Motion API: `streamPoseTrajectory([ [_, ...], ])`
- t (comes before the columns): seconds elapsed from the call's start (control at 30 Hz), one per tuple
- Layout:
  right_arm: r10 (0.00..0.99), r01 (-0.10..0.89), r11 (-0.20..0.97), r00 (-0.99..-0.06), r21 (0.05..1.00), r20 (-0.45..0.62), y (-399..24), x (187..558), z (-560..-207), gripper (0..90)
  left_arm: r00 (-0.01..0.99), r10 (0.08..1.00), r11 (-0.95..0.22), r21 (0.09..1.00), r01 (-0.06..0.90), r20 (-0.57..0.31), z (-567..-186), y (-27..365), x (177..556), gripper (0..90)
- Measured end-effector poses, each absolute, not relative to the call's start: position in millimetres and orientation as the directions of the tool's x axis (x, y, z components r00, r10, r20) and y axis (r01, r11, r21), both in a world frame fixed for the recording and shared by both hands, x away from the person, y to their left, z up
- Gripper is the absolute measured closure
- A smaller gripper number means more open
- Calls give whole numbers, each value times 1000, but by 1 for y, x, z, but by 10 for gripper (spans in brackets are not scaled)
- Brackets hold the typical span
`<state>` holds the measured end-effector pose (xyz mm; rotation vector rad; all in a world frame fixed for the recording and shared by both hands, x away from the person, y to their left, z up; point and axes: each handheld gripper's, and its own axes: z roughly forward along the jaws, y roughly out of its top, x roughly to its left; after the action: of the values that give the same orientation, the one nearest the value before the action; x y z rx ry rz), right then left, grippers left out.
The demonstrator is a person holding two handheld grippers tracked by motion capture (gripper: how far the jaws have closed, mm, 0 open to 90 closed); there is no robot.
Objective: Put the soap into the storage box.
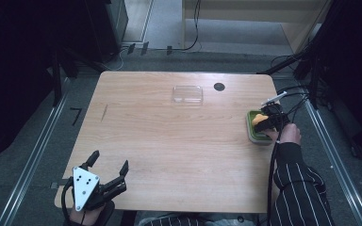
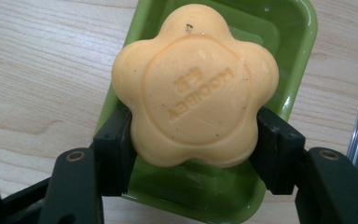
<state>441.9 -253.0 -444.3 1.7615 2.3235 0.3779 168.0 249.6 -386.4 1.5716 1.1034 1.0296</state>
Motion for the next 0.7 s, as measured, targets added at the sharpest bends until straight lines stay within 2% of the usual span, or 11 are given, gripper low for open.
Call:
streamPoseTrajectory([
  [0.7, 964, 920, 258, -266, 294, -15, -253, 444, -452, 393, 246, 961, -171, 968, 186, 122, -386, 249, 168, 137],
])
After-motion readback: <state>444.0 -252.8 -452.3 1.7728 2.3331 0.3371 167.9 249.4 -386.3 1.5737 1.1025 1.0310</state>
